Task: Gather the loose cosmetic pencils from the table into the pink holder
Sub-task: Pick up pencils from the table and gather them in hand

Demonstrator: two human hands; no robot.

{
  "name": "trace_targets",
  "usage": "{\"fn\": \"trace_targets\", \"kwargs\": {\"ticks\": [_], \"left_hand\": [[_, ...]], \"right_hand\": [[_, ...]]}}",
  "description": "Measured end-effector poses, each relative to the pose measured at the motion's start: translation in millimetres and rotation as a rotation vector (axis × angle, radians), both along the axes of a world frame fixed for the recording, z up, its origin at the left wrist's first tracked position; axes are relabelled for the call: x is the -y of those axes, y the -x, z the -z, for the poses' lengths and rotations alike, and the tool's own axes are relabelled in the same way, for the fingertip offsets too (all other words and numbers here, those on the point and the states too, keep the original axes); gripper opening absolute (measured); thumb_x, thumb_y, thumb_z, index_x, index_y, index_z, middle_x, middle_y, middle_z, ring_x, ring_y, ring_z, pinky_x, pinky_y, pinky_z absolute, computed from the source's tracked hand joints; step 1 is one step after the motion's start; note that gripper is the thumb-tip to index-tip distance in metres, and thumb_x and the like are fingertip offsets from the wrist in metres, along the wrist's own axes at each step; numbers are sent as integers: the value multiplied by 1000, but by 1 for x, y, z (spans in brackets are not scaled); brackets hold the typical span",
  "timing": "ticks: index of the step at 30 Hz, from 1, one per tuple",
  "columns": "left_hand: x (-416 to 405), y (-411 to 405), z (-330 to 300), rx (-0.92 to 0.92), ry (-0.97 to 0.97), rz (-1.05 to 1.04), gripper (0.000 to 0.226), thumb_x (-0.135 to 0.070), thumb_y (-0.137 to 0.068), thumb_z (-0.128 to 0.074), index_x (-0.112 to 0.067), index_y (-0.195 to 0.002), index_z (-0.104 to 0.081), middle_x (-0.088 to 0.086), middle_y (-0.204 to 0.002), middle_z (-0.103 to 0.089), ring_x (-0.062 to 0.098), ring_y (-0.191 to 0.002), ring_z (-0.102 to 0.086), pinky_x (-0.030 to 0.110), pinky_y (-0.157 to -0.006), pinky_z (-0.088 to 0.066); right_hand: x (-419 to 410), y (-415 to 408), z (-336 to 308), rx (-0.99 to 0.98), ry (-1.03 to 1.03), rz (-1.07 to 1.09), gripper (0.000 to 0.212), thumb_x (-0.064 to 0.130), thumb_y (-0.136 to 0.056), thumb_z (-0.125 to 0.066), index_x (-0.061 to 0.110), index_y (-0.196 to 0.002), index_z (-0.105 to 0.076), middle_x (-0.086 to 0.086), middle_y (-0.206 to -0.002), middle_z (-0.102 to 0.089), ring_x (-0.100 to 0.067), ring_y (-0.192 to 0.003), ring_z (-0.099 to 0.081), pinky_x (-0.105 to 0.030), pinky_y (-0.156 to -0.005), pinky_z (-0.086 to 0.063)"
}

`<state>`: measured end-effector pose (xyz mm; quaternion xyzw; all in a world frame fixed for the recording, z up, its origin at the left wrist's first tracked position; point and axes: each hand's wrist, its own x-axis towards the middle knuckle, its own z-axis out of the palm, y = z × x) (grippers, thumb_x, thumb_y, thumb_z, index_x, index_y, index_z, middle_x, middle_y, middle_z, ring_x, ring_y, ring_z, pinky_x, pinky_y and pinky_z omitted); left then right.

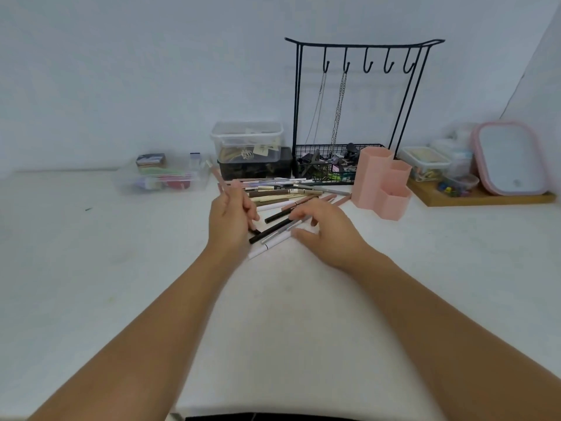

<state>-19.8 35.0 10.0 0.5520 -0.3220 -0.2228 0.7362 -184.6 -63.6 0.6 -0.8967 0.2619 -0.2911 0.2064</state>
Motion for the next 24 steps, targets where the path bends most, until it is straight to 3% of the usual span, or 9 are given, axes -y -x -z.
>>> {"fn": "trace_targets", "kwargs": {"ticks": [4,9,11,14,18,20,24], "left_hand": [[-5,-12,-1,-20,-61,-5,43,-37,-110,-38,-19,-70,-41,-9,-49,-36,10,-43,-29,23,-41,-23],[-8,-12,-6,-34,-56,2,43,-35,-107,-46,-18,-68,-46,-5,-51,-33,9,-41,-23,21,-37,-20],[-8,-11,-8,-106,-45,21,45,-39,-105,-49,-18,-66,-47,-7,-49,-30,9,-41,-21,21,-37,-19],[-11,-8,-9,-135,2,61,40,-40,-101,-57,-17,-69,-49,-10,-49,-29,8,-42,-21,20,-38,-19],[-12,4,-7,-17,1,94,27,-35,-94,-70,-11,-87,-58,-12,-50,-33,7,-43,-25,20,-40,-23],[-10,12,-8,11,1,116,24,-33,-92,-73,-14,-86,-60,-14,-50,-38,6,-42,-30,20,-41,-27],[-5,25,-6,49,9,141,16,-24,-91,-75,-14,-86,-64,-6,-60,-64,11,-55,-64,24,-55,-55]], "right_hand": [[5,0,2,-125,-13,-64,14,23,-91,-70,27,-104,-69,8,-107,-63,-9,-92,-55,-26,-80,-47],[7,1,-3,-125,-37,-88,6,19,-92,-69,22,-97,-72,7,-95,-64,-6,-80,-54,-21,-68,-39],[10,4,-4,-25,-141,-62,6,19,-93,-68,20,-95,-74,6,-91,-65,-3,-73,-52,-19,-65,-39],[7,6,-8,311,-562,-28,9,18,-95,-67,21,-97,-75,3,-83,-65,-5,-66,-52,-18,-61,-47],[-11,-4,-12,590,-965,-206,11,8,-96,-63,4,-103,-70,-3,-80,-68,-14,-69,-62,-22,-70,-57],[-25,-11,-9,585,-1014,-283,9,6,-95,-63,3,-101,-69,-10,-80,-67,-18,-69,-66,-25,-70,-59],[-39,-25,-3,573,-1013,-360,9,2,-95,-64,3,-102,-69,-13,-83,-70,-21,-73,-71,-31,-74,-61]]}}
